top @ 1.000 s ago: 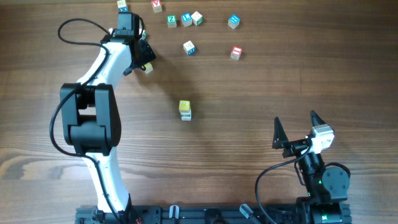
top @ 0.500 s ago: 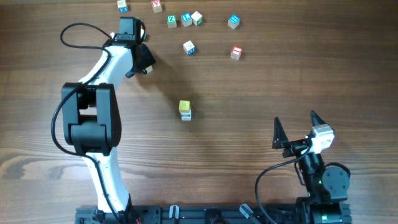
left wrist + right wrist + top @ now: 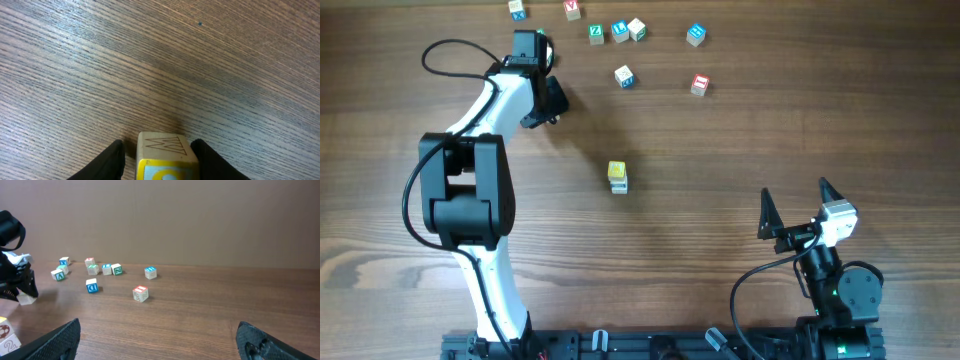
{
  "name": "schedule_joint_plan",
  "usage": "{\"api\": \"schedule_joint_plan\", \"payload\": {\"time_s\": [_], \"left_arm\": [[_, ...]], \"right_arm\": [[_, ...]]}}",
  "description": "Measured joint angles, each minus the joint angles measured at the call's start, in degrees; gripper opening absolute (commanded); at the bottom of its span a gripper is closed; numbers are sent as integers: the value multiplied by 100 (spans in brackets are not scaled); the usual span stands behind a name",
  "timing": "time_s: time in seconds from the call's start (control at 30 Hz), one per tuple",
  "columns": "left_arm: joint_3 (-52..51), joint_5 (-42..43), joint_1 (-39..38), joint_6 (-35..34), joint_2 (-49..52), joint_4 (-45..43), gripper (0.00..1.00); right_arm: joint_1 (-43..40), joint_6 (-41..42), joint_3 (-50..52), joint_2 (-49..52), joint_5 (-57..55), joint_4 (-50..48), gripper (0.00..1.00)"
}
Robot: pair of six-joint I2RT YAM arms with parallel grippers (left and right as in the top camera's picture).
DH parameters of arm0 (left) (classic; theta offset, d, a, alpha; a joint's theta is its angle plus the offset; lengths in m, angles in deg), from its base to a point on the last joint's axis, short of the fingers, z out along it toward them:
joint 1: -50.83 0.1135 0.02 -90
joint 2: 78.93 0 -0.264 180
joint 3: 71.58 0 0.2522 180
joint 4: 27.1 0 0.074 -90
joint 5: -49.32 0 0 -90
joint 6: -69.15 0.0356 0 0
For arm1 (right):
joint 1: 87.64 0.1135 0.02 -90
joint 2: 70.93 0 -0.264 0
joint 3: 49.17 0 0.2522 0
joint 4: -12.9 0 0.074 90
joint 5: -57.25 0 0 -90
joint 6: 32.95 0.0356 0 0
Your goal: Form a tower
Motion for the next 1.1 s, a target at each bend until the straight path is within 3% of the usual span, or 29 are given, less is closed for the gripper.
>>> {"api": "schedule_joint_plan", "payload": {"time_s": [0.2, 0.37, 0.57, 0.7, 0.97, 1.1], "left_arm": [[2, 48, 0, 203, 0, 13, 37], [2, 125, 0, 258, 0, 136, 43], [2, 153, 0, 291, -26, 472, 33], [-35, 240, 0, 310, -341, 942, 30], [-46, 756, -28, 310, -1530, 2046, 33], [-48, 885, -179, 310, -1624, 2500, 34]], "right_arm": [[0, 0, 0, 0, 0, 0, 100], [0, 0, 0, 0, 0, 0, 100], [0, 0, 0, 0, 0, 0, 100], [0, 0, 0, 0, 0, 0, 100], [0, 0, 0, 0, 0, 0, 100], [0, 0, 0, 0, 0, 0, 100]]}}
